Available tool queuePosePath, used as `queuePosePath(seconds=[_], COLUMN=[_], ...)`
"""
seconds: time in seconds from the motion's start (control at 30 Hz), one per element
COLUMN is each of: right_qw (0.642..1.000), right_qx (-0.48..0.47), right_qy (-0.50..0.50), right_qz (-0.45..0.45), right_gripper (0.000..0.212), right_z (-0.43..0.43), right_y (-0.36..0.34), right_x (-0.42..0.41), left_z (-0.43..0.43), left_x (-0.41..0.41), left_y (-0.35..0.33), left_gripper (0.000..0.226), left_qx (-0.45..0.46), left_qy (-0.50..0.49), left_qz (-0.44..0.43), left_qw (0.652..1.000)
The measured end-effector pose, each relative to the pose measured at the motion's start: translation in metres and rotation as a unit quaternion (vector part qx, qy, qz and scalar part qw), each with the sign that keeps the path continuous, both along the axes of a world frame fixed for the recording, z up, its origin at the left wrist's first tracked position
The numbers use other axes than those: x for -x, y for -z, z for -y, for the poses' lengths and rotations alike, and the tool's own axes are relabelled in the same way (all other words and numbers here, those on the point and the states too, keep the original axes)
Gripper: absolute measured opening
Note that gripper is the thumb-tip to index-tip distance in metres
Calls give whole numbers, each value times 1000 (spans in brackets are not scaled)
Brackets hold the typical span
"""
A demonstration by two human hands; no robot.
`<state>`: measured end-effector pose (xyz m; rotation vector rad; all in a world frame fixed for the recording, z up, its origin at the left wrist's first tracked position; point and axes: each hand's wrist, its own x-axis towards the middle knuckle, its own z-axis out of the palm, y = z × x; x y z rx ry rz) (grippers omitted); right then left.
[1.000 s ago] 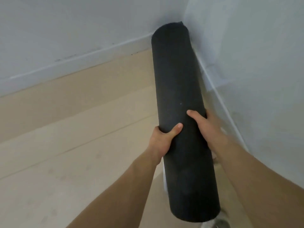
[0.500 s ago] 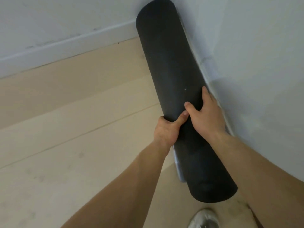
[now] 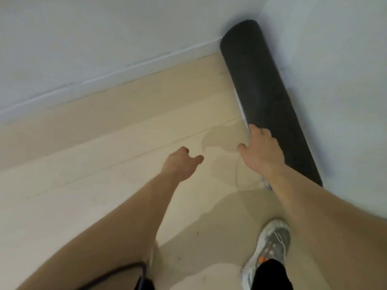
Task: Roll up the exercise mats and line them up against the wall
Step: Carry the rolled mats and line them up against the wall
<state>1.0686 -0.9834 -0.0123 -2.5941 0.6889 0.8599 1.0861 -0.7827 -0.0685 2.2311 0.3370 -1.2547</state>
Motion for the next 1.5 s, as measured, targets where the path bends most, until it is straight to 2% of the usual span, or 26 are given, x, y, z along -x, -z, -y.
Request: queuePosePath(seconds=[0.23,0.4,0.5,0.73,1.0,1.13,1.27,1.33,1.5], right_qw=[978,929,894,828,778,779,782,785,822], right_qx=[-88,-129,-141,-128,-87,-79,-75,-76,-61], right_qy=[-188,-346,-426,-545,-617,-618,-614,-609,-555], right_qz=[14,32,22,-24,-75,-71,-75,-81,-111], right_gripper=[62,61,60,60,65,66,66,66,66], right_z=[-204,-349,-427,-607,-818,-904,-967,-994,-1061], right_y=[-103,-166,-182,-184,-161,-154,-139,-128,-83], right_x=[8,72,134,312,534,598,627,632,633], left_z=[-209,-323,-384,-534,-715,-803,-878,-914,-1004], left_x=[52,163,254,481,739,829,875,883,860], left_y=[-137,-207,-221,-231,-215,-214,-201,-189,-152], left_gripper=[52,48,49,52,53,52,53,54,56], left_qx=[-109,-140,-153,-172,-152,-165,-170,-169,-155], left_qy=[-54,-195,-254,-358,-439,-457,-464,-452,-411], left_qz=[59,90,73,55,39,26,4,-7,-16], left_qw=[991,966,952,916,885,874,869,876,898])
